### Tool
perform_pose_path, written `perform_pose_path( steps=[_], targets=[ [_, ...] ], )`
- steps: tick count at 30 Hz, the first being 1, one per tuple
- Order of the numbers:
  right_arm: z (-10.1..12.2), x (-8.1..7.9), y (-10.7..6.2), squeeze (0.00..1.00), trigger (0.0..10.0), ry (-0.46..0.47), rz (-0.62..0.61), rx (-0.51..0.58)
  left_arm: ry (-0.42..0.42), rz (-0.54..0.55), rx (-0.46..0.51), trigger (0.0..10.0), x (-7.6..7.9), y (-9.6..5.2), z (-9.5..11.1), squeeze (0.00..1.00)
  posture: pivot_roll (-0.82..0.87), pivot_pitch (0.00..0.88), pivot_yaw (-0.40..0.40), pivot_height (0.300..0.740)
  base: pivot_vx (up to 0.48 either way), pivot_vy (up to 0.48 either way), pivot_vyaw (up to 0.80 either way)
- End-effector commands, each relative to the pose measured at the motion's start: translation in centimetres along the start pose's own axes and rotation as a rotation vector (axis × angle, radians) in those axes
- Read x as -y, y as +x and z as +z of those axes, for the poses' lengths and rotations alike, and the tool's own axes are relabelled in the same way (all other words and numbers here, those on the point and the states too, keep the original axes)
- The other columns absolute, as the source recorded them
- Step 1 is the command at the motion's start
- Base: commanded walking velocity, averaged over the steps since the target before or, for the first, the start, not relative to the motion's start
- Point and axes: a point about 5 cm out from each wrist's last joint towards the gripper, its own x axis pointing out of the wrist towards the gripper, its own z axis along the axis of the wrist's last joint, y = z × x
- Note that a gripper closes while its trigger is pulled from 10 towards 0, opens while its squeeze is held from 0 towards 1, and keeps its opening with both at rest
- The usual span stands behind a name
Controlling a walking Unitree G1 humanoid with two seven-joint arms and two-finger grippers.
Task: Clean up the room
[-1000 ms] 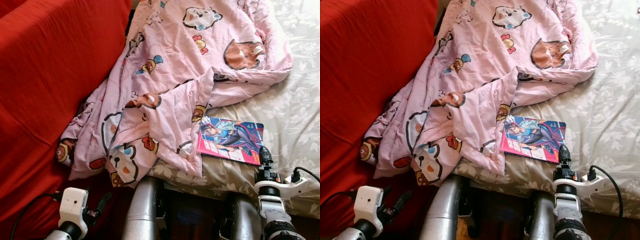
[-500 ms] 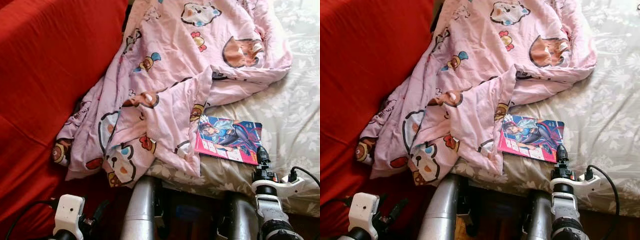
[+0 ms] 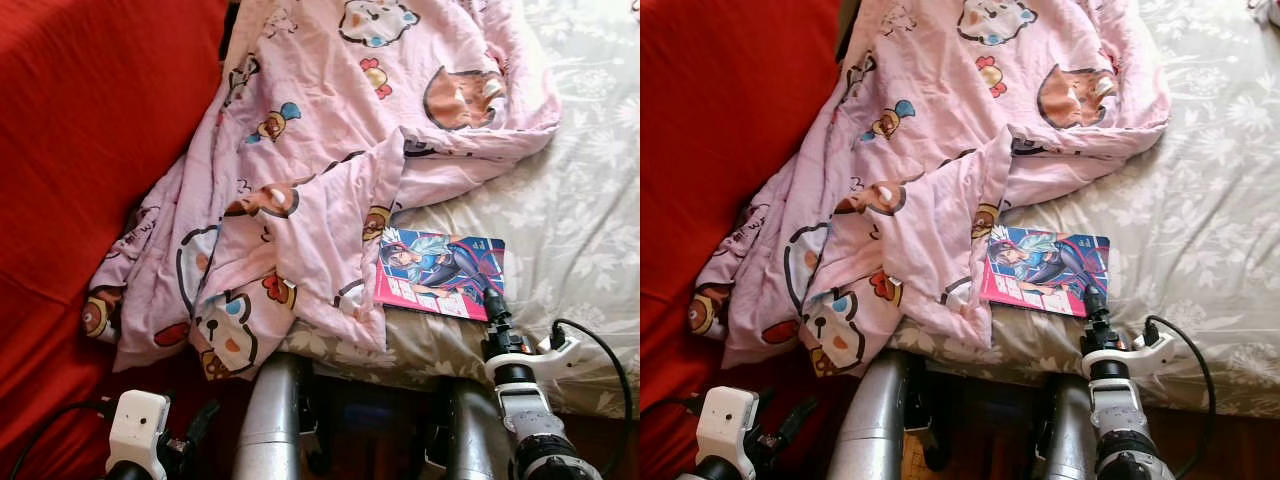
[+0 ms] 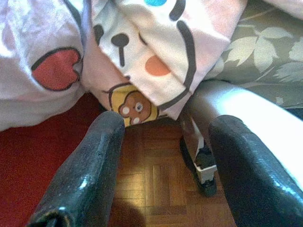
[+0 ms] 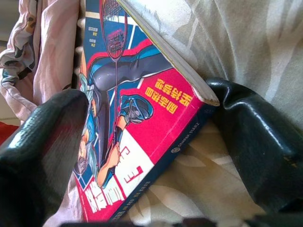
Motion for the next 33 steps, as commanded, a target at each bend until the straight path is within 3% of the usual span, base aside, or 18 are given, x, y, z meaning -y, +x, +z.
perform_pose_path(
  steps=[1, 4, 5, 6, 18, 27, 33],
  targets=[
    [-4.7, 2.2, -2.5, 0.00, 10.0, 0.091, -0.130, -0.174, 0.009, 0.008, -0.064, 10.0, 0.0, -0.8, -1.1, 0.00, 0.34, 0.397, 0.178, 0.590, 0.000, 0.000, 0.00],
    [-4.6, 2.2, -2.5, 0.00, 10.0, 0.089, -0.125, -0.171, 0.011, 0.006, -0.065, 10.0, 0.0, -0.8, -1.2, 0.00, 0.33, 0.398, 0.177, 0.590, 0.000, 0.000, 0.00],
    [-4.4, 2.2, -2.4, 0.00, 4.5, 0.088, -0.125, -0.167, 0.012, 0.006, -0.065, 10.0, 0.0, -0.8, -1.2, 0.00, 0.33, 0.394, 0.178, 0.590, 0.000, 0.000, 0.00],
    [-4.1, 2.2, -2.3, 0.00, 0.0, 0.090, -0.115, -0.150, 0.012, 0.005, -0.065, 10.0, 0.0, -0.8, -1.2, 0.00, 0.33, 0.394, 0.177, 0.590, 0.000, 0.000, 0.00],
    [-3.0, 1.7, -1.6, 0.00, 0.0, 0.089, -0.096, -0.097, 0.010, 0.001, -0.068, 10.0, 0.2, -0.7, -1.2, 0.00, 0.33, 0.392, 0.176, 0.590, 0.000, 0.000, 0.00],
    [-2.6, 0.9, -0.8, 0.00, 0.0, 0.081, -0.083, -0.064, 0.000, 0.014, -0.085, 10.0, 0.4, -1.5, -1.8, 0.00, 0.33, 0.392, 0.176, 0.590, 0.000, 0.000, 0.00],
    [-2.5, 1.3, -1.2, 0.00, 0.0, 0.082, -0.088, -0.053, -0.009, 0.034, -0.094, 10.0, 0.3, -1.2, -2.3, 0.00, 0.31, 0.371, 0.170, 0.590, 0.000, 0.000, 0.00]
  ],
)
